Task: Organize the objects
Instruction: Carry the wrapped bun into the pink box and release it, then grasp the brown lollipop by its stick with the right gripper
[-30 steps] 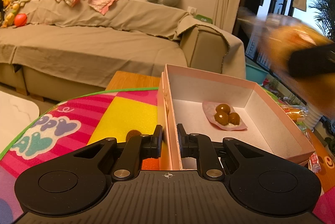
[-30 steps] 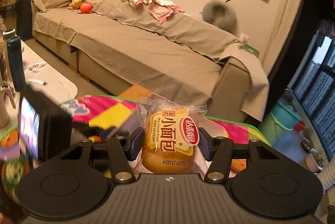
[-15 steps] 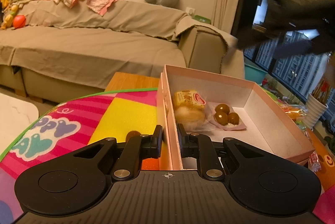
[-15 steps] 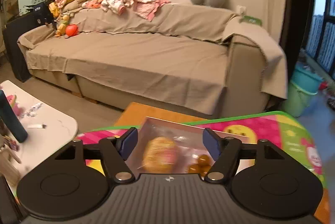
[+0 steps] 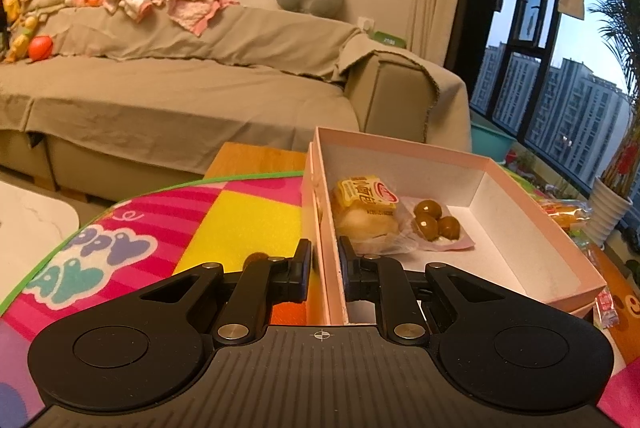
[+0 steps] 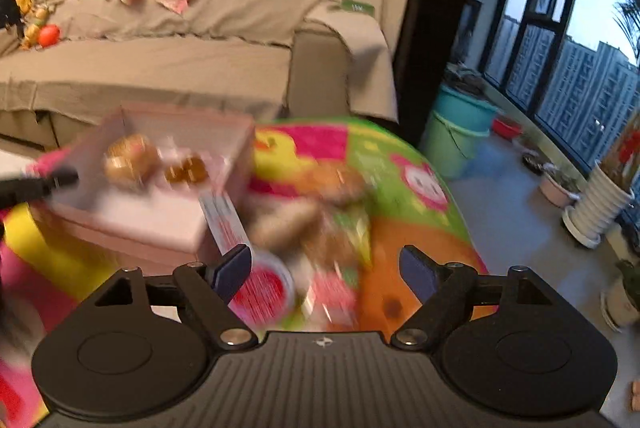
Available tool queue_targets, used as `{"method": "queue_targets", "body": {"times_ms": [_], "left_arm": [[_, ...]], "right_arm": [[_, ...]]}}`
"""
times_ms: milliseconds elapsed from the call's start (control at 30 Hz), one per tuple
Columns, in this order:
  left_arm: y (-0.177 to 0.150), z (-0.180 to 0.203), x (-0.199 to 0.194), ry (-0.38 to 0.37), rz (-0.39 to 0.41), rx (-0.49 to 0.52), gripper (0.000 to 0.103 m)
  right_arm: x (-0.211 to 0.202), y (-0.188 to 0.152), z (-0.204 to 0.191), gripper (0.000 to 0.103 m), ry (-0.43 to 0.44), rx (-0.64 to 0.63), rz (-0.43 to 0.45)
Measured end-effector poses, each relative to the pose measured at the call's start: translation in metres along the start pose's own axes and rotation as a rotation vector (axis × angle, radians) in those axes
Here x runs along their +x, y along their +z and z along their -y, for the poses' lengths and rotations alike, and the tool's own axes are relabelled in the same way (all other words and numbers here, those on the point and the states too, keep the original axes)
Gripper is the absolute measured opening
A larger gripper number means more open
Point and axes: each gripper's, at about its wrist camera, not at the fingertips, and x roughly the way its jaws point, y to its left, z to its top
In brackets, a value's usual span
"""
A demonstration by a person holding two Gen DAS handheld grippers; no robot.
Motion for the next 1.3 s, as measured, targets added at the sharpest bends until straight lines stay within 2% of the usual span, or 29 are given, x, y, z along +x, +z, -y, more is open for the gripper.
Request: {"method": "queue_targets", "body": {"times_ms": [133,267,367,433,500,533,567,600,767,967,1033,1100,1167,1300], "left_arm": [[-0.001,0.001,-0.001,0.006,0.007,0.008,0.016],[-0.001,0.0,-0.001,0.002,0.008,0.006,0.016],[-0.001,0.0,-0.001,0.0,0.01,0.006,0.016],[-0.001,0.0,-0.001,-0.002,0.009,0.006,0.017],[-0.002,0.001,-0.001,0.006,0.012,0.013,0.017],[-0.002,0.002,-0.001,0.006,0.013,0.014,0.017],[-0.002,0.002,-0.001,0.005,0.012,0.013,0.017],[-0.002,0.002,-0.002,0.004,0.012,0.013,0.018],[-0.002,0.002,-0.002,0.005,0.012,0.013,0.018],[-0.002,0.002,-0.002,0.005,0.011,0.013,0.017],[-0.002,0.002,-0.001,0.004,0.011,0.012,0.018],[-0.002,0.001,-0.001,0.0,0.012,0.008,0.018],[-0.002,0.0,-0.001,-0.004,0.012,0.004,0.018],[-0.002,0.0,-0.001,-0.004,0.012,0.004,0.018]], "right_arm": [[0.008,-0.025,-0.004,0.082,0.017,-0.009,-0.036],[0.026,-0.032,-0.024,0.081,0.084,-0.065,-0.049],[0.036,-0.032,-0.044,0.076,0.099,-0.118,-0.031],[0.045,-0.03,-0.055,0.069,0.09,-0.147,-0.012],[0.054,-0.027,-0.061,0.056,0.078,-0.17,-0.005],[0.057,-0.025,-0.062,0.048,0.08,-0.167,-0.009],[0.06,-0.024,-0.061,0.031,0.077,-0.16,-0.016],[0.063,-0.022,-0.059,0.024,0.071,-0.15,-0.033],[0.051,-0.027,-0.039,0.015,0.08,-0.087,-0.073],[0.013,-0.05,-0.013,0.016,0.158,-0.023,-0.138],[0.002,-0.06,-0.008,0.023,0.126,-0.029,-0.128],[-0.006,-0.07,-0.007,0.046,0.073,-0.043,-0.12],[-0.011,-0.078,-0.006,0.06,0.065,-0.025,-0.12],[-0.017,-0.095,-0.006,0.071,0.108,0.036,-0.156]]}}
